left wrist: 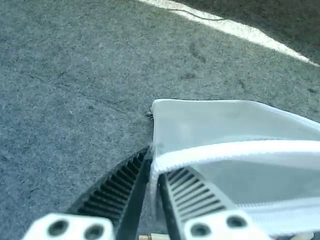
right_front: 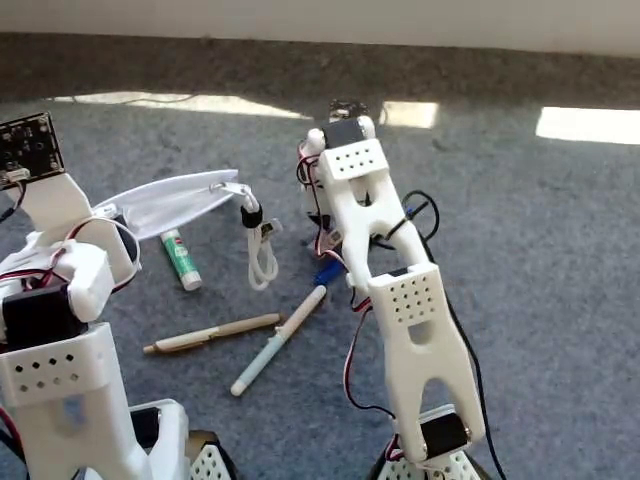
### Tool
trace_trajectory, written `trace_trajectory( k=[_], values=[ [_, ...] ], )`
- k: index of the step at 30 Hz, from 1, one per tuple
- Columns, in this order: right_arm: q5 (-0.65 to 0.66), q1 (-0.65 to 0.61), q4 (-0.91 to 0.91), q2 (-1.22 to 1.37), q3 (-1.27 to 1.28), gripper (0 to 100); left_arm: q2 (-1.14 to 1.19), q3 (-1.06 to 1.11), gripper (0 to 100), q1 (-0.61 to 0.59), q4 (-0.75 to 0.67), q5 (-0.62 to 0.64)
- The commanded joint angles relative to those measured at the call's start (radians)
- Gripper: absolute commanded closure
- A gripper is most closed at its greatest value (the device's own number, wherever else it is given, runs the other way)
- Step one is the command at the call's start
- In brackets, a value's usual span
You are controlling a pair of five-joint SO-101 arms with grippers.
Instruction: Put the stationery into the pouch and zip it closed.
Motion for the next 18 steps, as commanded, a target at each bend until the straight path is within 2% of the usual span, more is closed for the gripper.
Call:
trace_trajectory(
  k=[1, 5, 13, 16, 18],
  values=[
    [-0.003, 0.019, 0.013, -0.021, -0.047, 90.8, 0.015, 0.007, 99, -0.008, 0.003, 0.014],
    [0.083, 0.021, 0.025, -0.021, -0.085, 99.6, 0.015, 0.007, 99, -0.008, 0.003, 0.014],
    [0.101, 0.081, 0.033, -0.030, -0.171, 99.3, 0.015, 0.008, 99, -0.008, 0.002, 0.014],
    [0.107, 0.091, 0.033, -0.101, -0.162, 99.3, 0.015, 0.008, 99, -0.008, 0.002, 0.014],
    [0.157, 0.091, 0.033, -0.160, -0.105, 99.3, 0.015, 0.008, 99, -0.008, 0.002, 0.014]
  ],
)
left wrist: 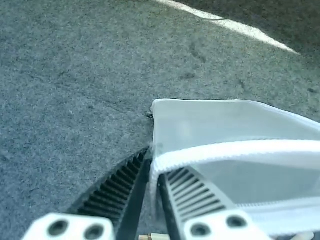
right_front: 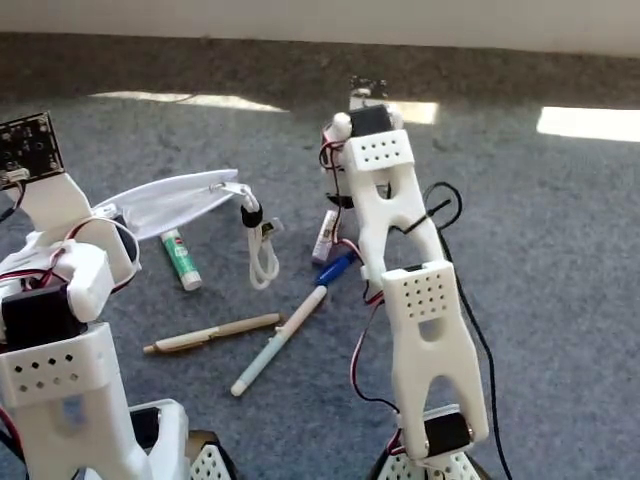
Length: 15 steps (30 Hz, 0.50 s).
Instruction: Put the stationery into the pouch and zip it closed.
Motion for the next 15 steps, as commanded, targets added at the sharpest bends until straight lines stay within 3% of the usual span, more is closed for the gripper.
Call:
trace_trajectory(
  k=[1, 7, 15],
  values=[
    [0.077, 0.012, 0.016, -0.157, 0.054, 99.3, 0.015, 0.008, 99, -0.008, 0.002, 0.014],
    [0.101, -0.024, 0.013, -0.248, 0.203, 98.1, 0.015, 0.008, 99, -0.008, 0.002, 0.014],
    [0.101, -0.117, 0.012, -0.243, 0.216, 72.6, 0.015, 0.008, 99, -0.008, 0.002, 0.012]
  ],
)
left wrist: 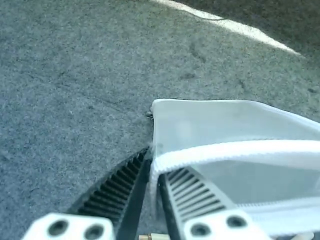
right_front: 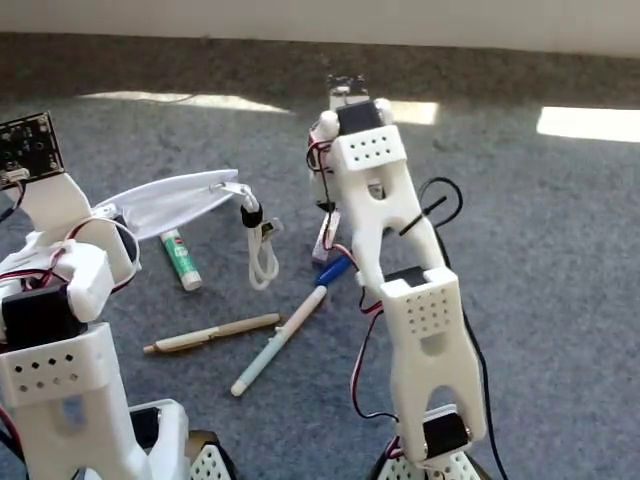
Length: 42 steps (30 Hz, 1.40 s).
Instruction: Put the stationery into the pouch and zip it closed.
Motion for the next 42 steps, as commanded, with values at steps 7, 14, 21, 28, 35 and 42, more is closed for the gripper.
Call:
trace_trajectory(
  k=[7, 14, 21, 28, 35, 42],
  values=[
    [0.012, -0.053, -0.038, 0.081, -0.015, 72.3, 0.015, 0.008, 99, -0.050, 0.000, 0.012],
    [0.012, -0.051, -0.071, 0.113, -0.012, 72.5, 0.015, 0.008, 99, -0.050, 0.000, 0.012],
    [0.017, -0.051, -0.064, 0.105, -0.015, 94.0, 0.015, 0.010, 99, -0.050, 0.002, 0.014],
    [0.018, -0.051, -0.010, 0.102, -0.064, 98.8, 0.015, 0.010, 99, -0.048, 0.003, 0.014],
    [0.018, -0.050, 0.013, 0.111, -0.193, 99.3, 0.016, 0.012, 99, -0.048, 0.002, 0.014],
    [0.018, -0.064, 0.007, 0.116, -0.191, 83.7, 0.016, 0.044, 99, -0.050, -0.031, 0.014]
  ],
)
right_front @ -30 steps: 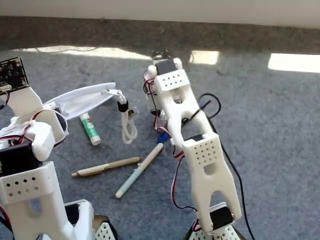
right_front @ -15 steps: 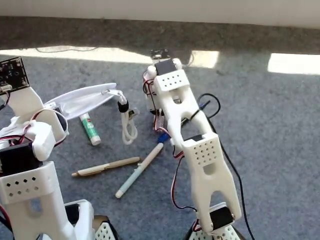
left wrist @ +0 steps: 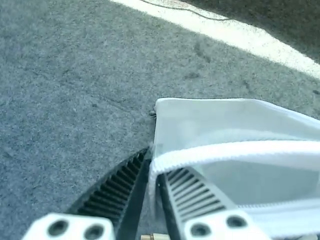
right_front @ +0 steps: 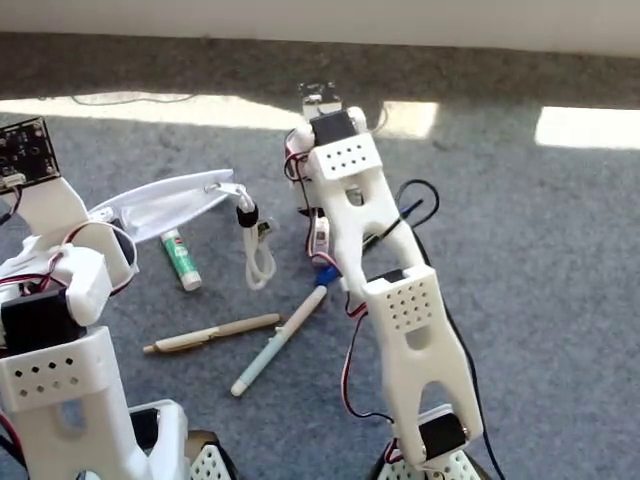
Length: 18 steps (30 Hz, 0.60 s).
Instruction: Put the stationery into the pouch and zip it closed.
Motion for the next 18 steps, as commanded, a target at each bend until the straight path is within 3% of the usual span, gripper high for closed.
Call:
trace_trajectory(
  k=[1, 4, 15, 18],
  values=[
    [0.011, -0.015, 0.007, -0.015, -0.048, 79.6, 0.018, 0.013, 99, -0.015, -0.018, 0.014],
    [0.011, -0.015, 0.005, -0.002, -0.042, 74.3, 0.018, 0.013, 99, -0.015, -0.021, 0.014],
    [0.075, -0.036, -0.030, 0.111, -0.048, 74.3, 0.018, 0.013, 99, -0.015, -0.023, 0.014],
    [0.078, -0.036, -0.030, 0.113, -0.048, 79.2, 0.018, 0.013, 99, -0.015, -0.023, 0.014]
  ],
)
